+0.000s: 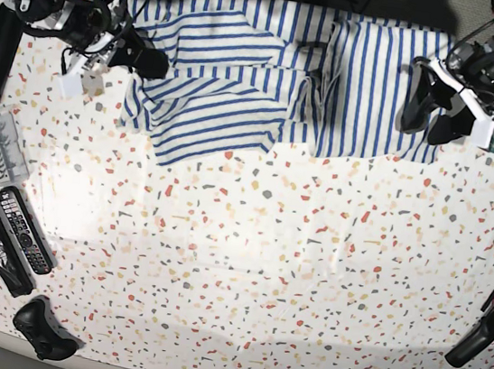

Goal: Layout the t-shirt on the table in an organized manner, then fold the t-shirt properly
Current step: 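Grasp the shirt with both grippers and lift it off the table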

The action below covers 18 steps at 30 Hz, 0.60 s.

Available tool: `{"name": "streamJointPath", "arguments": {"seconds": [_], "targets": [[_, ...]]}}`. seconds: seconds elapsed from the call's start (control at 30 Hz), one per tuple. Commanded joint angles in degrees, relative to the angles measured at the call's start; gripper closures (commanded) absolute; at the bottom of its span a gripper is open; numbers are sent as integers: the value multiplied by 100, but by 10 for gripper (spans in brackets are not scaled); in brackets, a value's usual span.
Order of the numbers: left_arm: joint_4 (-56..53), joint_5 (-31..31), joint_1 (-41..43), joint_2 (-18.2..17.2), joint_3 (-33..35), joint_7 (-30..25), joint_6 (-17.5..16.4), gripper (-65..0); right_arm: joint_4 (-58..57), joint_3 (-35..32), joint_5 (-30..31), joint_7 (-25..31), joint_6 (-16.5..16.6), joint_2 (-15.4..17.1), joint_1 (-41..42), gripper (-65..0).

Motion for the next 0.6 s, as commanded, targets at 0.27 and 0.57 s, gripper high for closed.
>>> {"name": "streamJointPath", "arguments": {"seconds": [0.27,0.57], "targets": [[105,-131,7,-35,-17,-131,-46,-283,13,-190,-9,-42,-12,-249,155,-10],[105,-129,7,-35,-17,-129,-46,-283,313,201,24,-15,-12,-50,151,0]]}}
